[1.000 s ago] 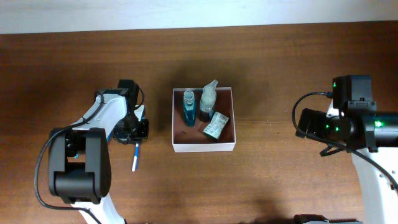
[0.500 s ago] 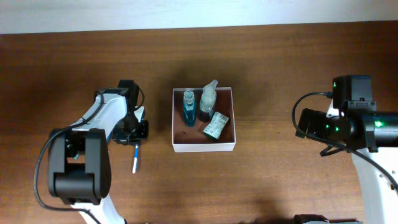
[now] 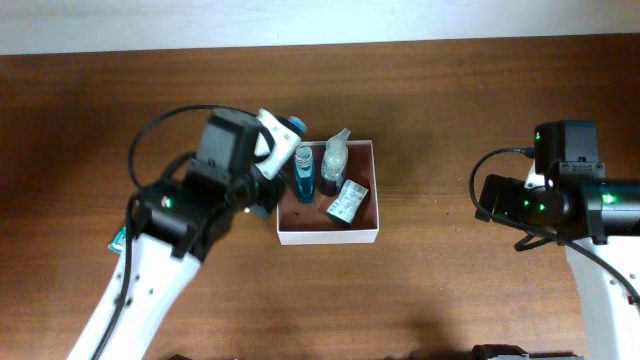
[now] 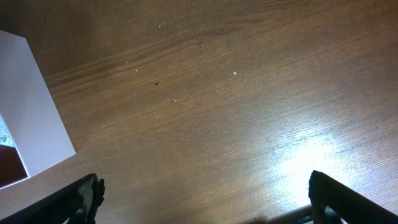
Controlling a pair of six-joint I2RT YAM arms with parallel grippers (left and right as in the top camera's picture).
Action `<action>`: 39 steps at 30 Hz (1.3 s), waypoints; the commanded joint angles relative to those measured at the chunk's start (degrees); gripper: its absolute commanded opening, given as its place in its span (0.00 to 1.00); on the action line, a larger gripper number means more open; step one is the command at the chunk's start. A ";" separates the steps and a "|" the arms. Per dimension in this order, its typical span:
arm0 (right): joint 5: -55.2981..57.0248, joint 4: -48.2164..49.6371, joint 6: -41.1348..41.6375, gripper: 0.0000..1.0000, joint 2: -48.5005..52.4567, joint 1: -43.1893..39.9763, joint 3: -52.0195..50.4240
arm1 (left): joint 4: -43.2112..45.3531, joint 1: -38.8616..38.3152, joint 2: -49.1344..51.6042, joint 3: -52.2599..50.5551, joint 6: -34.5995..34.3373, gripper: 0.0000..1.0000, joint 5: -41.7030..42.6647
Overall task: Pack container
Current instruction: 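Lift the toothbrush and lower it into the box with the left gripper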
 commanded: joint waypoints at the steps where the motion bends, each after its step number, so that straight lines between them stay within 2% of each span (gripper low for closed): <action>1: 0.31 0.04 -0.17 0.98 0.15 -0.48 0.13 | -0.07 -4.13 1.64 -0.52 12.55 0.00 0.02; 13: 0.31 0.02 -0.39 0.98 0.15 -0.48 0.13 | 2.84 -9.70 19.21 -0.52 13.16 0.01 1.05; 22: 0.31 0.02 -0.39 0.98 0.15 -0.48 0.13 | 4.04 -9.84 24.74 -0.52 13.14 0.01 1.07; 24: 0.31 0.02 -0.39 0.98 0.15 -0.48 0.13 | 3.91 -9.84 24.74 -0.50 13.14 0.20 1.07; 25: 0.31 0.02 -0.42 0.99 0.15 -0.48 0.13 | 3.80 -9.84 24.70 -0.50 13.09 0.39 1.07; 26: 0.31 0.02 -0.42 0.98 0.15 -0.48 0.13 | 3.43 -9.84 24.39 -0.46 12.70 0.72 1.05; 29: 0.31 0.02 -0.42 0.98 0.15 -0.48 0.13 | 1.73 -9.84 22.60 0.48 11.08 0.77 0.90; 32: 0.33 0.15 -0.42 0.98 0.15 -0.48 0.13 | -0.61 -9.84 18.64 2.29 8.11 0.92 -0.22; 34: 0.33 0.20 -0.87 0.98 0.15 -0.48 0.13 | -1.97 -9.66 14.73 3.50 5.07 0.95 -3.89; 35: 0.33 0.20 -0.87 0.98 0.15 -0.48 0.13 | -2.36 -9.51 12.76 3.74 3.82 1.00 -5.90; 39: 0.33 0.24 -1.03 0.98 0.15 -0.48 0.13 | -4.55 -6.25 3.04 3.76 0.52 1.00 -11.21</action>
